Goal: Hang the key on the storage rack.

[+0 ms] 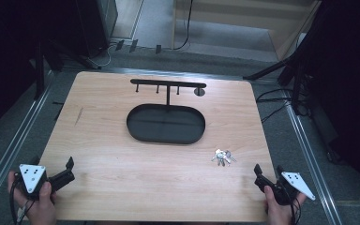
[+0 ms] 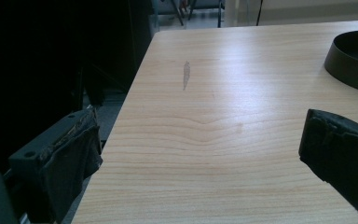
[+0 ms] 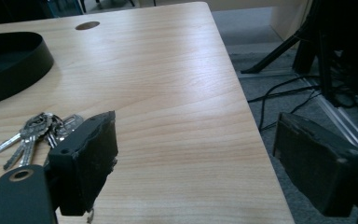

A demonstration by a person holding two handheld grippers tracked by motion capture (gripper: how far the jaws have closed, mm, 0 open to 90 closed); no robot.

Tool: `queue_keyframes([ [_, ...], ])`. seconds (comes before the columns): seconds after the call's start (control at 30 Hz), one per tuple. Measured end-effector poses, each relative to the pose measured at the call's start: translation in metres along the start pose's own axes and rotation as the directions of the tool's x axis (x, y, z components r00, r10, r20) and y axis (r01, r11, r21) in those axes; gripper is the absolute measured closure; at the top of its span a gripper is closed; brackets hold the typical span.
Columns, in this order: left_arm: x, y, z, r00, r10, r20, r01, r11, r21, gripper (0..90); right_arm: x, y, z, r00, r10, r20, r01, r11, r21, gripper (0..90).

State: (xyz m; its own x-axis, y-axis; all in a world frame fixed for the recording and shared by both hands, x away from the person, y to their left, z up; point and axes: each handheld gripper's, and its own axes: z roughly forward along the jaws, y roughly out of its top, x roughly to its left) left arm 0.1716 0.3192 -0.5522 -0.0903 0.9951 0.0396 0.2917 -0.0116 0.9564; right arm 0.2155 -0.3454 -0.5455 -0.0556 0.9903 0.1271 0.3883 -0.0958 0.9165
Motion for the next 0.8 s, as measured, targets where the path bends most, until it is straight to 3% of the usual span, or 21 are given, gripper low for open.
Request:
queue_keyframes([
  [0.07, 0.001, 0.0, 0.0, 1.0, -0.008, 0.004, 0.008, 1.0, -0.002, 0.0, -0.001, 0.0, 0.0, 1.0, 0.007, 0.002, -0.007, 1.0, -0.003, 13.6],
  [0.13, 0.002, 0.0, 0.0, 0.9998, -0.019, 0.004, 0.019, 0.9998, -0.003, 0.0, 0.001, 0.0, 0.002, 0.9991, 0.029, 0.032, -0.029, 0.999, 0.013, 13.5],
  [0.2, 0.002, 0.0, 0.0, 0.9995, -0.028, 0.011, 0.028, 0.9996, -0.009, 0.0, 0.003, 0.001, 0.002, 0.9987, 0.0, 0.051, -0.001, 1.0, 0.024, 13.5],
  [0.3, 0.003, -0.001, -0.002, 0.9986, -0.006, 0.053, 0.007, 0.9996, -0.028, 0.0, 0.005, 0.001, 0.003, 0.9983, -0.024, 0.052, 0.022, 0.999, 0.039, 13.6],
  [0.37, 0.0, -0.001, -0.002, 0.9986, 0.022, 0.048, -0.021, 0.9994, -0.028, 0.0, 0.008, 0.002, 0.004, 0.9979, -0.049, 0.043, 0.046, 0.997, 0.068, 13.9],
  [0.47, 0.0, -0.001, -0.001, 0.9987, 0.012, 0.05, -0.011, 0.9994, -0.033, 0.0, 0.01, 0.005, 0.004, 0.9991, -0.036, 0.022, 0.034, 0.996, 0.086, 13.9],
  [0.6, 0.001, -0.001, -0.001, 0.9988, -0.014, 0.046, 0.016, 0.9993, -0.035, 0.0, 0.021, 0.012, 0.006, 0.9981, -0.062, -0.002, 0.062, 0.993, 0.1, 13.9],
  [0.8, -0.001, -0.001, -0.001, 0.9998, -0.007, 0.017, 0.007, 0.9995, -0.029, 0.0, 0.038, 0.034, 0.01, 0.9937, -0.098, -0.055, 0.104, 0.987, 0.123, 13.9],
])
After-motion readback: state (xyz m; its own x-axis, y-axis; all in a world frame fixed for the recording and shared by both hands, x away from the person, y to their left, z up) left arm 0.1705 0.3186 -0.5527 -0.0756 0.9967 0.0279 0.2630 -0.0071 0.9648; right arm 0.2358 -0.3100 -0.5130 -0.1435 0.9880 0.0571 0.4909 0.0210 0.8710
